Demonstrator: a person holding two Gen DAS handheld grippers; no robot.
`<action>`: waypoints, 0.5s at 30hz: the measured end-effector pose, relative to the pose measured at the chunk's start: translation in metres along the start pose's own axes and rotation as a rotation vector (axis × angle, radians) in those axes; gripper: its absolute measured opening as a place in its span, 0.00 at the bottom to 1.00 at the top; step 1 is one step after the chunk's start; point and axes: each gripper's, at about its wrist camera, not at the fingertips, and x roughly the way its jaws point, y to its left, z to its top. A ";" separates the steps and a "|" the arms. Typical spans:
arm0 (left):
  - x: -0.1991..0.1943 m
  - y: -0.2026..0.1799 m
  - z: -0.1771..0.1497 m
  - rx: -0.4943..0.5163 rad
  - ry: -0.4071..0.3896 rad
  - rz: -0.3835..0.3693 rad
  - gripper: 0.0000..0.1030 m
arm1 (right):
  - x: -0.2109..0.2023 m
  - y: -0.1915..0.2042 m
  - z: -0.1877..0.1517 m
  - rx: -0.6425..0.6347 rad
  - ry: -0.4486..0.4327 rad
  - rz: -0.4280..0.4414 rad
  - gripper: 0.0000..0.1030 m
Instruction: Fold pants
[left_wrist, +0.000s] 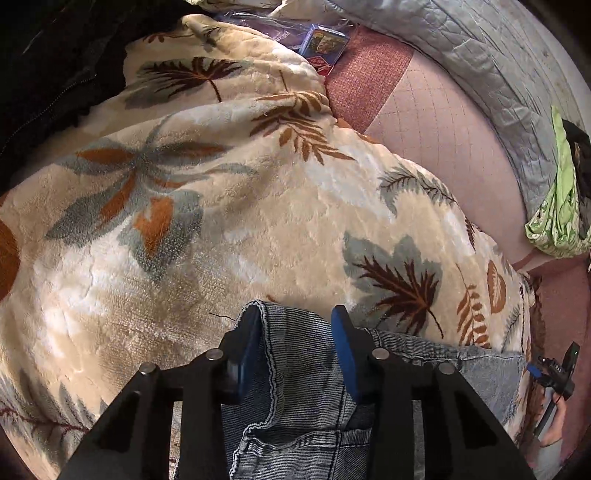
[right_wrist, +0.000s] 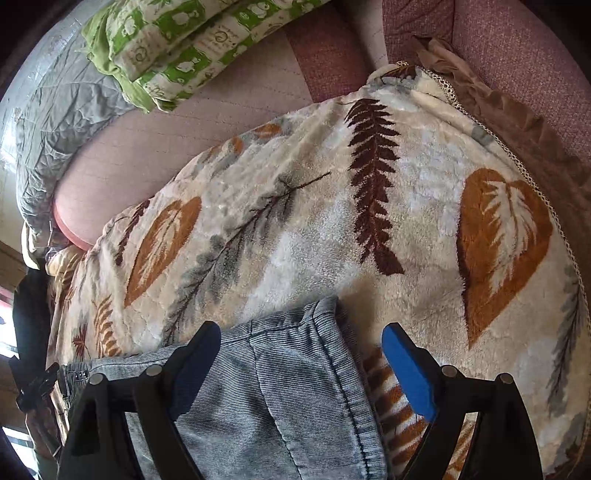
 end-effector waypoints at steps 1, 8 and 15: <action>0.002 0.000 0.000 -0.001 0.004 -0.005 0.38 | 0.003 -0.002 0.001 0.001 0.007 -0.006 0.88; 0.015 0.004 0.002 -0.026 0.026 0.007 0.34 | 0.020 -0.001 0.011 -0.018 0.055 -0.018 0.77; 0.019 0.001 0.002 0.011 0.025 0.108 0.06 | 0.035 0.006 0.011 -0.070 0.108 -0.085 0.26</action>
